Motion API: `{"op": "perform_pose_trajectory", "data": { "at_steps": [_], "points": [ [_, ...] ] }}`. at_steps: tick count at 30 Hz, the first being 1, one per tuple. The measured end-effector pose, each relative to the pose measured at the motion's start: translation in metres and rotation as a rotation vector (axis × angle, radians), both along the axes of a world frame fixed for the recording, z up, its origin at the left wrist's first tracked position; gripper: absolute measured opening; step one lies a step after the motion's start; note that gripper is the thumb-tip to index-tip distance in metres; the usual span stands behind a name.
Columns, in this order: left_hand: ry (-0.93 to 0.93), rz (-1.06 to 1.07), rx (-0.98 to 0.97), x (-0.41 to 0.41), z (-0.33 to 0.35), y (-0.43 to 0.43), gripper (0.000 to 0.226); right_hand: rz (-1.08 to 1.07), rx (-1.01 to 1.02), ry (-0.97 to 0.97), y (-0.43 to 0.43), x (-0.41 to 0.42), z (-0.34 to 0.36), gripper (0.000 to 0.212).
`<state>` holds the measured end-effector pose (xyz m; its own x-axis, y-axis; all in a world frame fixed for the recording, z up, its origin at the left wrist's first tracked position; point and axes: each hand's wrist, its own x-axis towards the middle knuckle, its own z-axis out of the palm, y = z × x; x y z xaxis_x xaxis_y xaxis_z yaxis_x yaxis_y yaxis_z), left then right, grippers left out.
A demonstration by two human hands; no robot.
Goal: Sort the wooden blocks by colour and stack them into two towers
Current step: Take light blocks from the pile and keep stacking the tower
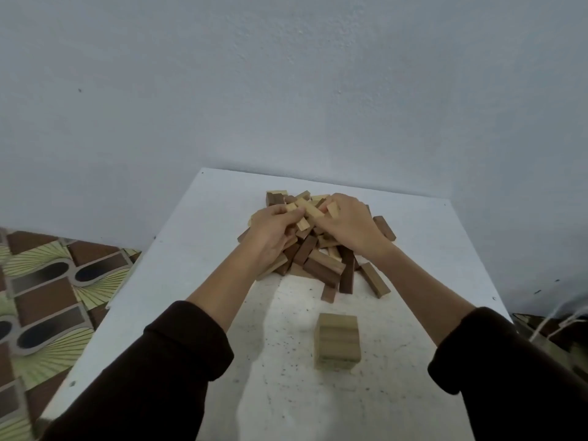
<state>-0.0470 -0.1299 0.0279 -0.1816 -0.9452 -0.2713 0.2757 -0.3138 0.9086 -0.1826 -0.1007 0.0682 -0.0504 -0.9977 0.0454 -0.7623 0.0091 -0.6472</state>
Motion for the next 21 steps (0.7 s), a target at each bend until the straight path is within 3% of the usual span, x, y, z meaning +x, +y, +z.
{"op": "perform_pose_trajectory", "data": {
  "at_steps": [6,13,18,21],
  "points": [
    [-0.009,0.064,-0.007,0.038,-0.011,0.035,0.003,0.171,0.138,0.058,0.033,0.033,-0.002,0.027],
    [-0.413,-0.095,-0.059,0.1,-0.036,0.082,0.019,0.178,0.223,-0.162,0.079,0.084,-0.014,0.015],
    [-0.736,-0.177,-0.153,0.112,-0.053,0.105,0.026,0.106,0.307,-0.05,0.097,0.11,-0.054,0.024],
    [-0.919,-0.162,-0.182,0.114,-0.058,0.106,0.021,0.016,0.288,-0.005,0.104,0.115,-0.073,0.017]
  ]
}}
